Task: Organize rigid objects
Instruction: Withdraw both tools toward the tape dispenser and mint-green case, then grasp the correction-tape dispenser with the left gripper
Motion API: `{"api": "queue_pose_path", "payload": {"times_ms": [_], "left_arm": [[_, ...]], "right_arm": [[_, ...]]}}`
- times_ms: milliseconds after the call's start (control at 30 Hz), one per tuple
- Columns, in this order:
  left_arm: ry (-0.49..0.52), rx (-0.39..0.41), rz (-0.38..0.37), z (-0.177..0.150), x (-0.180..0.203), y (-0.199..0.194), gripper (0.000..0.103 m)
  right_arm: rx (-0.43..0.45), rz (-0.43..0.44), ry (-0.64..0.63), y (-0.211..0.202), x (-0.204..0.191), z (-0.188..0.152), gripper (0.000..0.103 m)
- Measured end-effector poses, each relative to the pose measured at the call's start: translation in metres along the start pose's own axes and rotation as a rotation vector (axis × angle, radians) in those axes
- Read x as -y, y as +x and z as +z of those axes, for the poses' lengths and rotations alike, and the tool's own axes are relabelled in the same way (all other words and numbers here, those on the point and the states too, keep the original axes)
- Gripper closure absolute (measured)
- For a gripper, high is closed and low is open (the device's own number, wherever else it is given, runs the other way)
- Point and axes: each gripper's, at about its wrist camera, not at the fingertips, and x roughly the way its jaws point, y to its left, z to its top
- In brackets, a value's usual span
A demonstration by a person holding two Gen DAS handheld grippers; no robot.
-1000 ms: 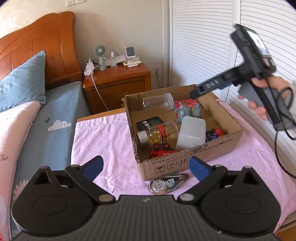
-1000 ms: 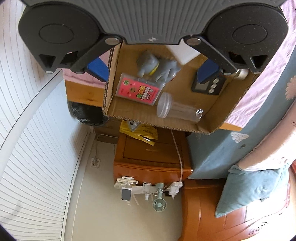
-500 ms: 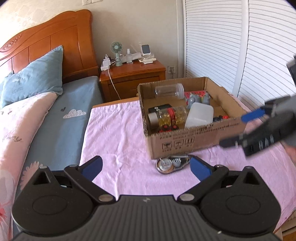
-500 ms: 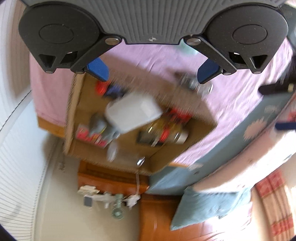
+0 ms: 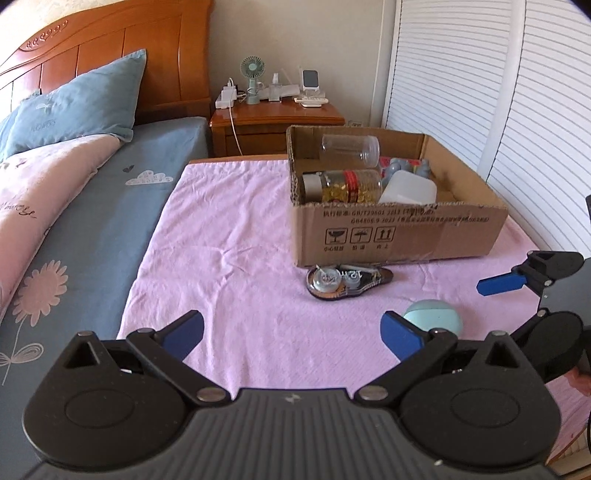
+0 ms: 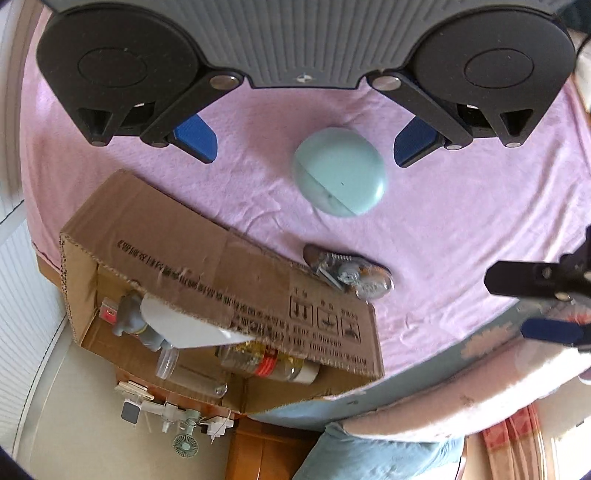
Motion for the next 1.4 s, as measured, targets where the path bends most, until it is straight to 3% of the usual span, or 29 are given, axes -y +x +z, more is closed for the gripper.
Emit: {"api": "queue_pose_path", "payload": {"times_ms": [600,1000,1200,1400], "left_arm": [[-0.008,-0.045,-0.006,-0.002,-0.005,0.026,0.002],[0.031,-0.061,-0.008,0.003,0.011,0.038,0.002],[0.087,-0.087,0.009,0.004,0.029,0.057,0.002],[0.075,-0.135,-0.033,0.004,0.042,0.082,0.002]], "right_arm": [[0.027,-0.071,0.141,0.02,0.017,0.004,0.0],[0.042,-0.243,0.359,0.013,0.048,-0.013,0.0],[0.048,-0.238,0.35,0.009,0.048,-0.021,0.0],[0.061,-0.22,0.325,0.004,0.047,-0.028,0.0]]}}
